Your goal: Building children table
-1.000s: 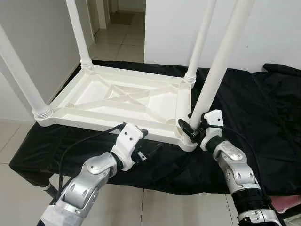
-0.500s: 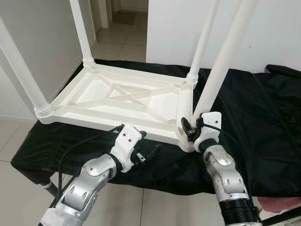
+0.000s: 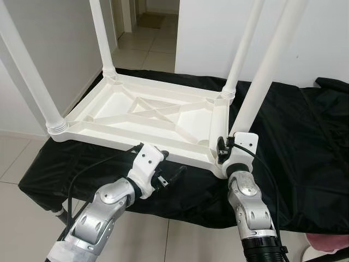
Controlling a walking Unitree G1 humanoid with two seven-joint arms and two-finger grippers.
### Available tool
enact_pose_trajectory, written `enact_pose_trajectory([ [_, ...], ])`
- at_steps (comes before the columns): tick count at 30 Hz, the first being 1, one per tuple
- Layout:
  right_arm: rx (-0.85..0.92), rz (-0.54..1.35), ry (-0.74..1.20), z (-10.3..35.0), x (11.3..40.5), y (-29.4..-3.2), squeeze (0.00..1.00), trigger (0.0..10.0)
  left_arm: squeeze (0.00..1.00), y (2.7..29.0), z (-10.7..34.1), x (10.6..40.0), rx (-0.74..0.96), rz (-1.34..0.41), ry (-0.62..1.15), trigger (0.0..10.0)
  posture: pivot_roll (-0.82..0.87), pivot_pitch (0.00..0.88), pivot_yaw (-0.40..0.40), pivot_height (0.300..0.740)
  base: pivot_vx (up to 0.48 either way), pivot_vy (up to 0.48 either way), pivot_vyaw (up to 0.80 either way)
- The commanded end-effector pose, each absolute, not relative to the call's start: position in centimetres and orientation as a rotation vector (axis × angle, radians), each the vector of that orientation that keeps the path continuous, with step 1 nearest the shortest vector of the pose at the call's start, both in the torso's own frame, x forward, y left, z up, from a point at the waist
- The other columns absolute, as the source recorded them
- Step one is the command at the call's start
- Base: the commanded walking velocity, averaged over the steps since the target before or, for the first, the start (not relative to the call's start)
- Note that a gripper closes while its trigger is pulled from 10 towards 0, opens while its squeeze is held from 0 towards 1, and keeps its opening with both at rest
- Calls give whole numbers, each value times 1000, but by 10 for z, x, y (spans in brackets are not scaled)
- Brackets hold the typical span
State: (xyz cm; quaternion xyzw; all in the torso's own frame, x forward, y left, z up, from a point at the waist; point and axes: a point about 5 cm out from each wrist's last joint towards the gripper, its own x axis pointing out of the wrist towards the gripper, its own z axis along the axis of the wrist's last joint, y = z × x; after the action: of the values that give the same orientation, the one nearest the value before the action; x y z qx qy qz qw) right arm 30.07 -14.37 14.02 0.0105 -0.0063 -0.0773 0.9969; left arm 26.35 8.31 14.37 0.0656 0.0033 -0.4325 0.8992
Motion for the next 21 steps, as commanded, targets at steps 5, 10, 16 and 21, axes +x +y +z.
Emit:
enact_pose_trajectory([
  [5, 30, -266, 51, 127, 296, -163, 278, 10000, 0, 86, 145, 263, 157, -901, 10, 10000, 64, 0, 2, 740, 0, 0, 0],
  [10, 46, -238, 18, 132, 296, -161, 1000, 10000, 0, 87, 146, 264, 158, -897, 8, 10000, 65, 1, 6, 740, 0, 0, 0],
  [16, 14, -233, 5, 134, 297, -167, 1000, 10000, 0, 89, 147, 265, 160, -891, 6, 10000, 63, 0, 4, 740, 0, 0, 0],
  [21, -20, -180, -16, 136, 300, -171, 1000, 10000, 0, 87, 148, 266, 157, -889, -1, 10000, 61, 0, 3, 740, 0, 0, 0],
])
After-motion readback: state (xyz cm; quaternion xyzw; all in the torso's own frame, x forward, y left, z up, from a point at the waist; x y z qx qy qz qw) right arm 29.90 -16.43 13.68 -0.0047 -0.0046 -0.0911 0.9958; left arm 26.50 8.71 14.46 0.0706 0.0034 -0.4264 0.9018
